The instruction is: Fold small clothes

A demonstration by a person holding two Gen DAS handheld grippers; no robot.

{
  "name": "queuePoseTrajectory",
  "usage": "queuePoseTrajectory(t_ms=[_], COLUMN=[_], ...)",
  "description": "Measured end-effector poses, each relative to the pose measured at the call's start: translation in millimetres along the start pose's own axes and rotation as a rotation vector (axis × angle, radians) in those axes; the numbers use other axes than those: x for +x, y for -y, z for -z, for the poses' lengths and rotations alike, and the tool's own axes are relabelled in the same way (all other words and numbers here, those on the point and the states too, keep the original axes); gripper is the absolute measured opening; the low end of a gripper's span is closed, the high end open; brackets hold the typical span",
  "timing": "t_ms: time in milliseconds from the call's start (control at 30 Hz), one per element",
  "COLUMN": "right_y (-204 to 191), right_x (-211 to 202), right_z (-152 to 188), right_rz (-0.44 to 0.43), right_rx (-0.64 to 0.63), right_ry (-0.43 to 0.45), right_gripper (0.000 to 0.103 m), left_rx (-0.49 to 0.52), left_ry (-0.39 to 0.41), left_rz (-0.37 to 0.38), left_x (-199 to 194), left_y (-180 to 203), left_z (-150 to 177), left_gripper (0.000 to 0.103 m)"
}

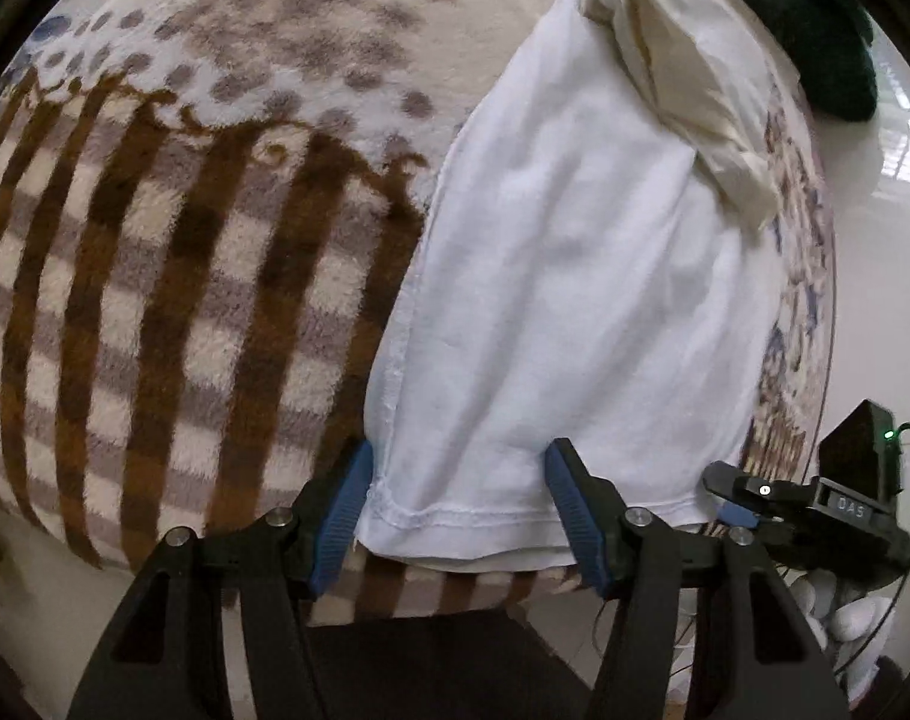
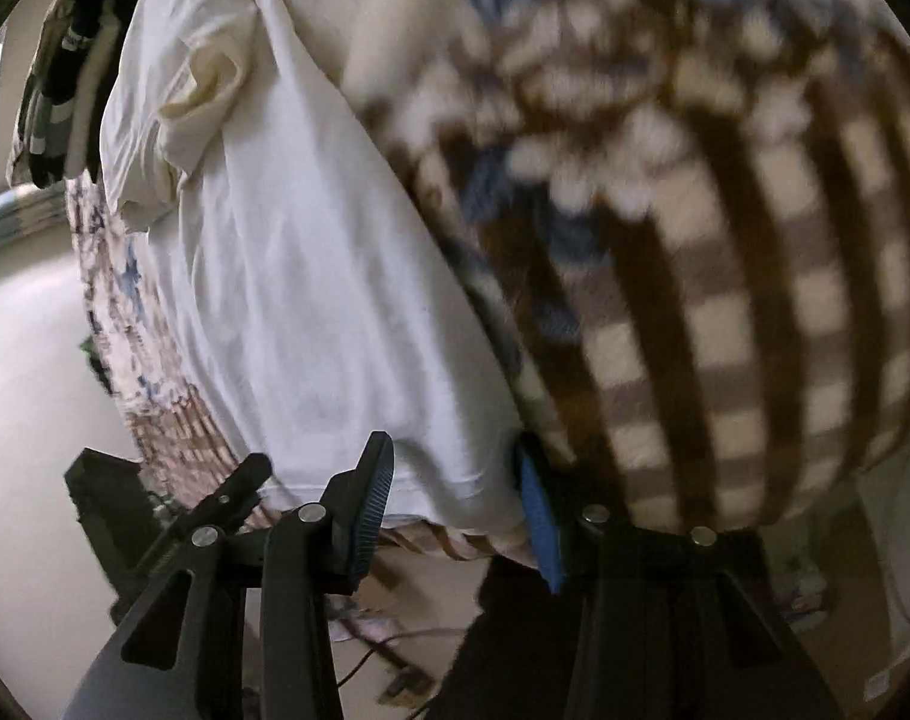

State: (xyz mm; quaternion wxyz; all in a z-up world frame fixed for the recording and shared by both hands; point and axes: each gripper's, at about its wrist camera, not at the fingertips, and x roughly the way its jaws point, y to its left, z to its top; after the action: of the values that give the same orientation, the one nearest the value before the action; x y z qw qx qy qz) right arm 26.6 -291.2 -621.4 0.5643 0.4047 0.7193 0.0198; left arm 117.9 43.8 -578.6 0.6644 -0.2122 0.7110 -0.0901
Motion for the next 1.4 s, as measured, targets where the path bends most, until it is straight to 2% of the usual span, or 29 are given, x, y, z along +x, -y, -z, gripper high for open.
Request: queuePoseTrajectory(t_ms=[33,67,100,200,333,467,600,733,800,900,933,967,1000,1033,1067,1100,1133,1167,1267,1400], right_y=[-0.3,-5.3,-8.7,-6.7,-18.8,-43.0,-77.7,-119.8,-138.6,-165.6,-171.6,-176.0,-177.6,-179.2,-179.5,-181.1,-179.5,-179.6,-178.0,-171.5], right_x=[0.9,3.6,4.5,-12.7,-36.0,-66.0,-101.0,-127.2,-133.4,-128.0,-125.4,-122.8,-123.5,-123.5,-125.8,-131.1,-135.5,-139.1,-139.4,-112.9], right_z=[1.3,0.9,1.3,4.2,8.0,3.7,-18.1,-66.0,-100.8,-159.7,-181.1,-197.5,-215.9,-227.7,-236.3,-239.9,-240.5,-240.1,-237.1,-247.3], right_rz=[-0.022,-0.03,-0.04,-0.075,-0.112,-0.16,-0.199,-0.219,-0.209,-0.211,-0.221,-0.25,-0.291,-0.316,-0.335,-0.354,-0.362,-0.354,-0.21,-0.087], right_rx=[0.004,0.004,-0.004,-0.013,-0.028,-0.053,-0.104,-0.156,-0.166,-0.163,-0.146,-0.135,-0.114,-0.095,-0.079,-0.075,-0.079,-0.087,-0.129,-0.151], right_ry=[0.007,0.008,0.001,0.021,0.037,0.073,0.137,0.216,0.272,0.316,0.331,0.335,0.337,0.342,0.358,0.389,0.409,0.423,0.432,0.359], right_gripper=[0.039,0.016,0.008,0.007,0.007,0.006,0.006,0.006,0.006,0.007,0.008,0.009,0.01,0.017,0.027,0.034,0.046,0.051,0.051,0.051], left_rx=[0.008,0.023,0.035,0.032,-0.027,-0.063,-0.06,-0.047,-0.021,-0.049,-0.059,-0.078,-0.089,-0.108,-0.12,-0.122,-0.119,-0.111,-0.056,0.046], left_ry=[0.019,0.028,0.038,0.069,0.107,0.158,0.228,0.292,0.319,0.307,0.301,0.295,0.297,0.307,0.316,0.336,0.35,0.359,0.325,0.224], left_rz=[0.016,0.038,0.033,0.052,0.118,0.195,0.295,0.363,0.374,0.39,0.38,0.373,0.395,0.419,0.427,0.437,0.426,0.397,0.307,0.181], left_x=[-5.2,-8.3,-11.5,-22.8,-46.4,-79.4,-113.5,-120.5,-112.5,-86.3,-79.0,-71.0,-67.9,-69.2,-72.2,-77.2,-81.0,-84.7,-75.6,-35.3], left_y=[-0.6,-0.7,1.2,6.9,12.1,26.1,47.5,70.9,87.6,91.8,90.6,87.1,84.9,78.7,74.7,68.8,64.1,58.7,54.0,63.0], left_z=[1.4,2.8,4.9,8.5,6.9,-8.1,-52.9,-125.8,-172.5,-239.3,-250.5,-268.8,-277.0,-285.2,-287.2,-286.5,-284.7,-280.8,-276.6,-287.6], left_gripper=[0.016,0.005,0.005,0.005,0.005,0.005,0.005,0.005,0.005,0.008,0.013,0.025,0.029,0.037,0.049,0.054,0.058,0.058,0.059,0.059])
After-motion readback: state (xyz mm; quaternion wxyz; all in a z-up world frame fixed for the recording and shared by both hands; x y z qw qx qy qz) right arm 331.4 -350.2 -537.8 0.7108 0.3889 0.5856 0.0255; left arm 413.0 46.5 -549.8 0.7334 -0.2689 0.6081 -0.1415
